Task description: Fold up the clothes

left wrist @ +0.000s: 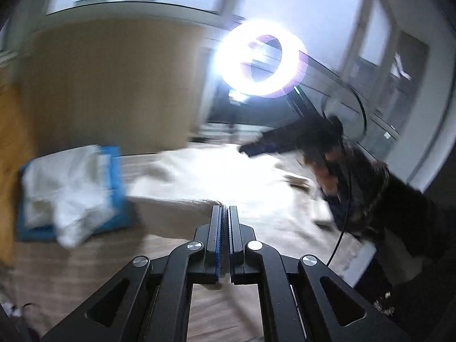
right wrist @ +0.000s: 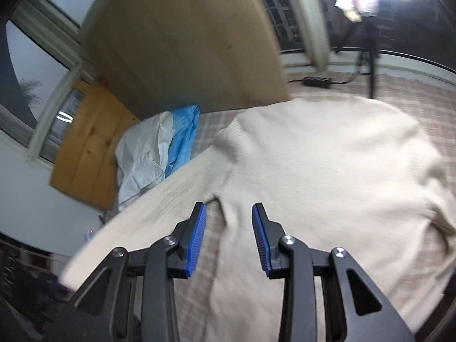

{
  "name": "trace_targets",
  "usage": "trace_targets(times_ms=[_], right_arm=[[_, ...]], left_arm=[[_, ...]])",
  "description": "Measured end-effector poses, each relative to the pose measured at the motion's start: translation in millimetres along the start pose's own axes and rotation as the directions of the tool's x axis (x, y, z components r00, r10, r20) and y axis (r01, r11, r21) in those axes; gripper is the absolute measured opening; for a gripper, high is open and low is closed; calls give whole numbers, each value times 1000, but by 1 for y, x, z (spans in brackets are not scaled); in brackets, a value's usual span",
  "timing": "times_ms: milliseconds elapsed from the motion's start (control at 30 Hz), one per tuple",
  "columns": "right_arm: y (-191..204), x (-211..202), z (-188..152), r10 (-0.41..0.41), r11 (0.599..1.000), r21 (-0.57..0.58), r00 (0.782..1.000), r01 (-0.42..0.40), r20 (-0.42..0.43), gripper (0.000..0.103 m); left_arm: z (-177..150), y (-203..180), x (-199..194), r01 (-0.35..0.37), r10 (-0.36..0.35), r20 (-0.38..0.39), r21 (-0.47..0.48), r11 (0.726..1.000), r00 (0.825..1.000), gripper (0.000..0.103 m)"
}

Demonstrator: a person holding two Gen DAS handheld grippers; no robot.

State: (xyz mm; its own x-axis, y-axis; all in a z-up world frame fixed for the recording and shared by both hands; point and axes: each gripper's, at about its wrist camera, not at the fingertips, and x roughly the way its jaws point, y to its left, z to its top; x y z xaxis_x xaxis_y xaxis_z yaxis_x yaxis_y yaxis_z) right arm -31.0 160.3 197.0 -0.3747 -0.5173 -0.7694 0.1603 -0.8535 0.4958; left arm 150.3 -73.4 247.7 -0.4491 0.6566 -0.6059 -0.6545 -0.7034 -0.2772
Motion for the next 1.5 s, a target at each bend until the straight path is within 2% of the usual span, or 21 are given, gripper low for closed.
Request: trace_targets(times_ms=[67,200,300,400,433,500,567,700,800,933,1000,1133,1200,1300,1333,1400,1500], right_arm=[[-23,-21,-4,-7,1000,-8,1000,7,-4,33],[-63,-35,-6,-38,999,-30,998,37,-40,38],[-70,-16,-1,-18,998,-54,996,13,-89,38],[-53,16,10,12,991,-132,991,-30,-130,38],[-43,30,15,14,986,-164,990,-36,-138,39],[-28,60,24,13,979,-201,988,-45,-155,40],[-14,93,32,8,975,-216,984,-47,-176,41],[6,152,47,-31,967,-252,977,-25,-213,40],[30,174,45,-9,951,-300,964,-74,-265,41],[78,195,19,-89,873,-483,949,-73,-304,41],[92,204,5,-129,847,-528,938,-66,-323,41],[112,217,-18,-209,801,-598,916,-41,-343,41],[116,224,-28,-270,765,-644,906,-3,-325,41],[114,237,-36,-342,738,-673,889,54,-304,41],[112,239,-37,-347,739,-671,888,60,-302,41],[109,237,-34,-323,757,-651,897,54,-301,39],[105,232,-26,-284,794,-607,905,36,-317,18]], left_arm=[[-9,-38,29,42,-39,-52,49,998,998,3],[-52,-108,92,46,-4,-214,192,980,977,3],[-86,-121,123,4,48,-316,162,987,948,3],[-103,-116,129,-71,96,-367,81,994,925,4],[-105,-111,125,-89,97,-368,38,995,925,6],[-107,-99,109,-121,95,-336,-57,991,937,8],[-114,-85,93,-151,96,-312,-156,976,945,7],[-138,-59,77,-189,91,-271,-363,913,958,6],[-149,-54,94,-191,64,-285,-445,875,956,6],[-158,-54,126,-165,17,-290,-495,853,957,8],[-163,-52,137,-157,-9,-300,-525,836,954,9],[-172,-51,150,-160,-30,-311,-569,807,950,23],[-172,-54,153,-157,-31,-306,-570,806,951,32],[-170,-61,157,-157,-23,-299,-560,814,954,29],[-169,-63,159,-156,-20,-297,-556,816,955,10],[-168,-67,162,-156,-15,-293,-550,821,956,5],[-166,-72,162,-153,-8,-282,-544,825,959,4]])
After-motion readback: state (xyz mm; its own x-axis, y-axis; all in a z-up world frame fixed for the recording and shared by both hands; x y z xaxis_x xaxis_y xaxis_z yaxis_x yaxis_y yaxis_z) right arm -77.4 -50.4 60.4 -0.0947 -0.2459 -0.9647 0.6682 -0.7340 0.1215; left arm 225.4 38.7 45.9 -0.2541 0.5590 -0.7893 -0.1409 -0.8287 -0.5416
